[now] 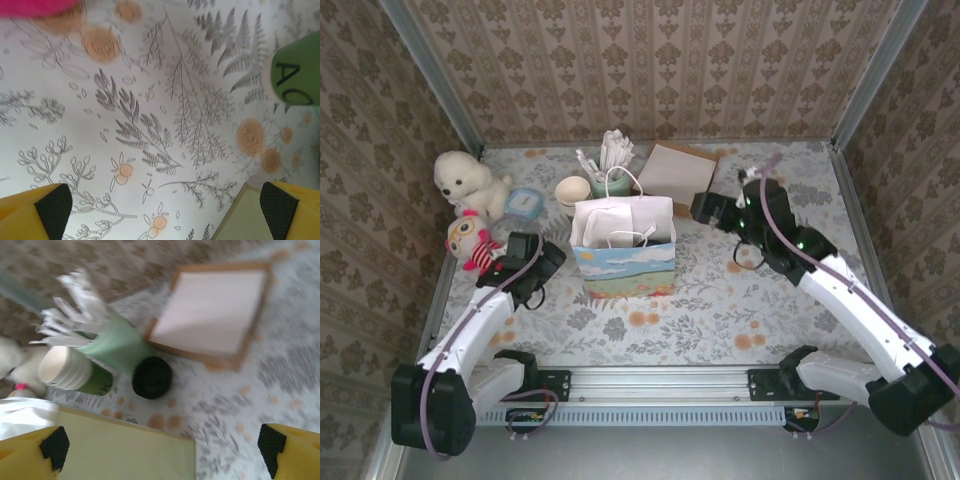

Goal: Pack the takeout coffee

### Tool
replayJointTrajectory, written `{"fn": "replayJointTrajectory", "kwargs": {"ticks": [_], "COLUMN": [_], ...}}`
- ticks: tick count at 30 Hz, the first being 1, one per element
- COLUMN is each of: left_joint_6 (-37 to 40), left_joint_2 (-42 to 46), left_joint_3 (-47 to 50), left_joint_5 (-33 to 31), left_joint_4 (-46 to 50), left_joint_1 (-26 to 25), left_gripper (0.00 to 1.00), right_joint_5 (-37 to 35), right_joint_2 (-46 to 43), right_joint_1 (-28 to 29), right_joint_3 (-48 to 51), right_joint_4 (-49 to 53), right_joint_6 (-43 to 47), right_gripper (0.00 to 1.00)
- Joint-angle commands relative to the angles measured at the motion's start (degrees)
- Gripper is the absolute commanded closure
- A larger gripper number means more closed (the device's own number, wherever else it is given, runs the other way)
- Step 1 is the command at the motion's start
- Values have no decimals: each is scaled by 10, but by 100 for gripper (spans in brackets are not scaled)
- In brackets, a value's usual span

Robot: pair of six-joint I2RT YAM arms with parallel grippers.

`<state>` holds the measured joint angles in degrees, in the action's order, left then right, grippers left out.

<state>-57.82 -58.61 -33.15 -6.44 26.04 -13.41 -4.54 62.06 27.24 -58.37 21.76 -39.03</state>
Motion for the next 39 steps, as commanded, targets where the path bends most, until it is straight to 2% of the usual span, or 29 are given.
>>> {"fn": "replayJointTrajectory", "kwargs": {"ticks": [1,5,10,19,28,39], "left_joint_6": [-11,-4,-17,-37,-62,-19], "left_joint_2": [-39,-84,-140,-233,-288,-361], "left_joint_3": [-6,-8,-8,-62,-119,-198], "left_joint_5": [43,51,48,27,21,26], "left_joint_4": [3,-19,-47,-55,-65,-79], "left_joint_1": [1,-10,-25,-102,-166,-150], "left_gripper": [0,0,0,0,0,0], "right_joint_5": [19,108,250,305,272,148], "right_joint_2": [-40,-15,85,172,167,91], "right_joint_1": [-29,-54,-54,-53,-57,-77], "right_joint_3": [88,152,133,121,125,169], "right_joint_4": [-52,-114,-176,-229,-236,-188], "right_joint_6": [-157,-233,-227,-251,-254,-292], "right_gripper": [0,0,0,0,0,0]}}
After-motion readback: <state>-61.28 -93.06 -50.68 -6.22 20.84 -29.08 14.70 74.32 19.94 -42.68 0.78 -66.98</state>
